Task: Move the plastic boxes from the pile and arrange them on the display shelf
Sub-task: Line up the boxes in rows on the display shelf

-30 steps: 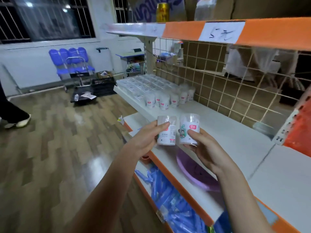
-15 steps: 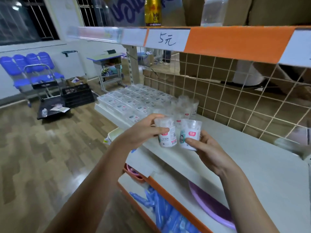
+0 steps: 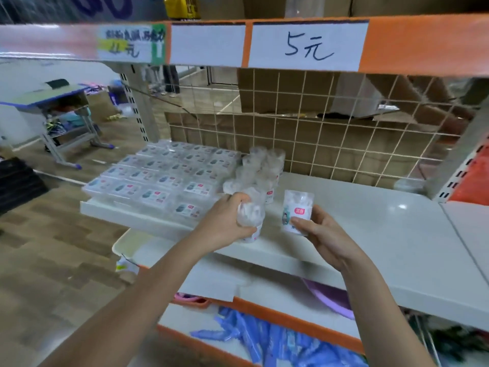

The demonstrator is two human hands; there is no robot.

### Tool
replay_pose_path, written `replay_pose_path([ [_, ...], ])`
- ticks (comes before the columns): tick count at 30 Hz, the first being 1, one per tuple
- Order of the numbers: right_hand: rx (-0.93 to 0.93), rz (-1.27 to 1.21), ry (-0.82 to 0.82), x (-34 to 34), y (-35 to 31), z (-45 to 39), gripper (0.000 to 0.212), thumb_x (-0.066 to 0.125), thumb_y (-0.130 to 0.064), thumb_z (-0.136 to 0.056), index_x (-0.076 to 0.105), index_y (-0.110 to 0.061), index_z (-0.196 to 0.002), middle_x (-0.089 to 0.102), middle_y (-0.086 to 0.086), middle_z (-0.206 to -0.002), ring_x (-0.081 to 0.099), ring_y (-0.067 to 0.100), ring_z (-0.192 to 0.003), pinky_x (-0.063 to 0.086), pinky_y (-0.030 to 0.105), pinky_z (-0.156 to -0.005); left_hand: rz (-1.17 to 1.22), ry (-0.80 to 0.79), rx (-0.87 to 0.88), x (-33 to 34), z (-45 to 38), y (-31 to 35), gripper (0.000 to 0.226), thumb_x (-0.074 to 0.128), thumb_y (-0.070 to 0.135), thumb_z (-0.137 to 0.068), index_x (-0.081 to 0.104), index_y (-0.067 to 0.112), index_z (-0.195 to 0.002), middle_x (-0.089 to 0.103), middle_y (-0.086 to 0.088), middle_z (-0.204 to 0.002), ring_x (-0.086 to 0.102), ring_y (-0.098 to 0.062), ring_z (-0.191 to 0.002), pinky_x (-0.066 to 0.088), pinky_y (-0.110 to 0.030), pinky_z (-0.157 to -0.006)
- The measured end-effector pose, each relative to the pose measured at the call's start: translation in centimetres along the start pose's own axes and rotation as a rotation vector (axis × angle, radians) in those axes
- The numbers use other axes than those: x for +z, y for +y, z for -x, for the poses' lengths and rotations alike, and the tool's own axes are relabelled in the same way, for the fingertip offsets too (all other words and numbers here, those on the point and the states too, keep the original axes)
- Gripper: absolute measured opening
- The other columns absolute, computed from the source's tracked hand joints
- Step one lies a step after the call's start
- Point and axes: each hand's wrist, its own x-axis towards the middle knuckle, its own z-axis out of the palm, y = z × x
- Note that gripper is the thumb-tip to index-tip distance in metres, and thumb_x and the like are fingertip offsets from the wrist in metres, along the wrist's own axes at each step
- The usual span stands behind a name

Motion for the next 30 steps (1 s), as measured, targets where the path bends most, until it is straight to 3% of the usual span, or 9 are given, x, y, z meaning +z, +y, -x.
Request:
replay_pose_path([
  [4, -0.003, 0.026, 0.07, 1.6, 1.4, 0.5, 0.061, 0.08, -0.014, -0.067, 0.052, -0.006, -0.121, 0.06, 0.018, -0.122, 0.063, 0.023, -0.101, 0.048, 0.029, -0.087, -0.198, 0.047, 0.152, 0.4, -0.1, -1.1, 0.064, 0.068, 0.037, -0.081, 0.038, 0.024, -0.136, 0.046, 0.0, -0.128, 0.034, -0.019, -0.123, 0.028, -0.023, -0.094],
  [11, -0.012, 0.041, 0.174, 2.5, 2.7, 1.0, 0.039, 0.067, -0.007, -0.081, 0.053, -0.01, -0.117, 0.06, 0.016, -0.12, 0.062, 0.027, -0.105, 0.049, 0.03, -0.086, -0.316, 0.095, 0.268, 0.6, -0.9, -2.3, 0.062, 0.065, 0.041, -0.082, 0.039, 0.022, -0.135, 0.053, 0.003, -0.129, 0.031, -0.02, -0.124, 0.027, -0.029, -0.099],
  [15, -0.007, 0.051, 0.179, 2.5, 3.0, 1.4, 0.051, 0.071, -0.013, -0.073, 0.052, -0.009, -0.12, 0.06, 0.016, -0.121, 0.061, 0.029, -0.11, 0.049, 0.034, -0.093, -0.369, 0.173, 0.317, 0.8, -1.2, -2.9, 0.057, 0.066, 0.04, -0.081, 0.048, 0.024, -0.133, 0.045, 0.004, -0.133, 0.031, -0.02, -0.125, 0.024, -0.031, -0.101],
  [21, 0.0, -0.045, 0.162, 2.2, 3.0, 1.5, 0.062, 0.075, -0.009, -0.07, 0.05, -0.005, -0.127, 0.064, 0.014, -0.118, 0.063, 0.027, -0.106, 0.05, 0.03, -0.088, -0.425, 0.204, 0.342, 1.1, -1.6, -3.5, 0.056, 0.072, 0.039, -0.076, 0.057, 0.022, -0.126, 0.054, 0.003, -0.125, 0.041, -0.023, -0.119, 0.03, -0.037, -0.094],
  [26, -0.013, -0.133, 0.13, 2.3, 2.4, 1.2, 0.046, 0.071, -0.008, -0.071, 0.058, -0.007, -0.115, 0.07, 0.009, -0.104, 0.067, 0.021, -0.093, 0.053, 0.02, -0.074, -0.465, 0.257, 0.379, 1.4, -1.7, -4.0, 0.056, 0.083, 0.038, -0.061, 0.066, 0.019, -0.11, 0.063, 0.001, -0.107, 0.038, -0.017, -0.102, 0.043, -0.04, -0.079],
  [28, -0.017, -0.133, 0.118, 2.4, 2.1, 1.1, 0.041, 0.067, -0.012, -0.072, 0.06, -0.009, -0.112, 0.072, 0.005, -0.1, 0.068, 0.017, -0.09, 0.052, 0.018, -0.075, -0.447, 0.26, 0.392, 1.3, -1.8, -4.1, 0.053, 0.072, 0.047, -0.068, 0.065, 0.02, -0.113, 0.062, 0.001, -0.109, 0.037, -0.018, -0.104, 0.04, -0.04, -0.081],
  [30, -0.022, -0.14, 0.103, 2.2, 1.9, 0.9, 0.041, 0.064, -0.015, -0.073, 0.06, -0.008, -0.113, 0.071, 0.006, -0.101, 0.067, 0.017, -0.09, 0.051, 0.02, -0.079, -0.44, 0.238, 0.404, 0.8, -2.1, -4.0, 0.056, 0.048, 0.058, -0.075, 0.063, 0.023, -0.116, 0.06, 0.002, -0.112, 0.039, -0.018, -0.108, 0.037, -0.039, -0.084],
])
